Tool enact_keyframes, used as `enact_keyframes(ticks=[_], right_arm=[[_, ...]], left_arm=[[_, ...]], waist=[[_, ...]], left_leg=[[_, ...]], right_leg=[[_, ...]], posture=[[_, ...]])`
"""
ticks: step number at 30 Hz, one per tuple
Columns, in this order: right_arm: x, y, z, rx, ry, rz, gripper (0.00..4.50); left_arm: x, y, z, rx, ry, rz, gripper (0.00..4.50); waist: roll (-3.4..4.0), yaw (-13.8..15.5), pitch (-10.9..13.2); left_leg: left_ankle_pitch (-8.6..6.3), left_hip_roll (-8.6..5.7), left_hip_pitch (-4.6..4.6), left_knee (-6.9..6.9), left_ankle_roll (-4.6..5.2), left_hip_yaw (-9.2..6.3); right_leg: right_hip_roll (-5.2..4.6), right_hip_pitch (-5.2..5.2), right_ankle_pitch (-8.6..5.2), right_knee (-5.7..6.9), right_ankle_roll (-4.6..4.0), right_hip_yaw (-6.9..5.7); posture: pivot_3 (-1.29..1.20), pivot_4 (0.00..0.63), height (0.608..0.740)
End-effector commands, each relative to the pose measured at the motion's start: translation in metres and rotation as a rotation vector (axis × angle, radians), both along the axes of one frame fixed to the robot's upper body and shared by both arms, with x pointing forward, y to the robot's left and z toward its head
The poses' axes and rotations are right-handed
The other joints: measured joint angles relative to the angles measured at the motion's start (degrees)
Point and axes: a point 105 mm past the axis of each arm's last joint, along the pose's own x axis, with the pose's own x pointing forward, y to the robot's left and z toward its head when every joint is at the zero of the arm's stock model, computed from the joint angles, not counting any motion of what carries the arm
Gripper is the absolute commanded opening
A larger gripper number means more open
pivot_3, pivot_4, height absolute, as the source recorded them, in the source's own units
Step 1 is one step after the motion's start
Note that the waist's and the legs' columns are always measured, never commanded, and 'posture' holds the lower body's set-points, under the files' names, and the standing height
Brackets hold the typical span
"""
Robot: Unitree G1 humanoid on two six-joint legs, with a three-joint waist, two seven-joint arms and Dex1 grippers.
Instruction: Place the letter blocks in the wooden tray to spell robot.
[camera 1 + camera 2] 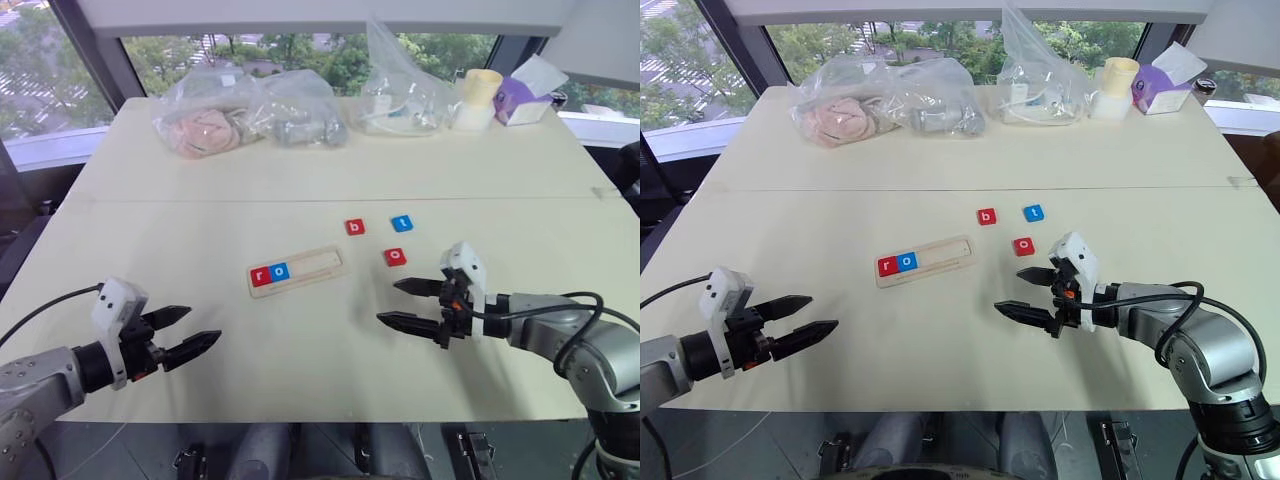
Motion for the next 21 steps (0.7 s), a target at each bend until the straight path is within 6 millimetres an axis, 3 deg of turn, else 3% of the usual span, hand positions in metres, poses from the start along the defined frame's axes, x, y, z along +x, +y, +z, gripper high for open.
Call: enact_keyframes(ticks=[1,15,21], right_arm=[[0.0,0.003,0.004,-0.005,-0.034,0.023,4.39],[0.0,0.008,0.003,-0.002,-0.043,0.019,4.39],[0.001,0.01,0.009,-0.044,-0.017,0.059,4.39]], left_arm=[[0.001,-0.001,0.008,0.036,-0.047,-0.013,4.5],[0.008,0.003,0.014,0.03,-0.066,-0.012,4.5],[0.01,0.009,0.027,0.2,-0.076,-0.172,4.5]], waist=[[0.0,0.0,0.0],[0.0,0.0,0.0],[0.0,0.0,0.0]], left_leg=[[0.0,0.0,0.0,0.0,0.0,0.0],[0.0,0.0,0.01,0.02,0.0,0.03],[0.0,0.0,0.01,0.02,0.01,0.04]], right_leg=[[0.0,0.0,0.0,0.0,0.0,0.0],[0.01,0.0,0.01,0.02,0.0,0.01],[0.04,-0.01,0.01,0.04,-0.01,0.01]], posture=[[0.0,0.15,0.74],[0.0,0.15,0.74],[0.0,0.15,0.74]])
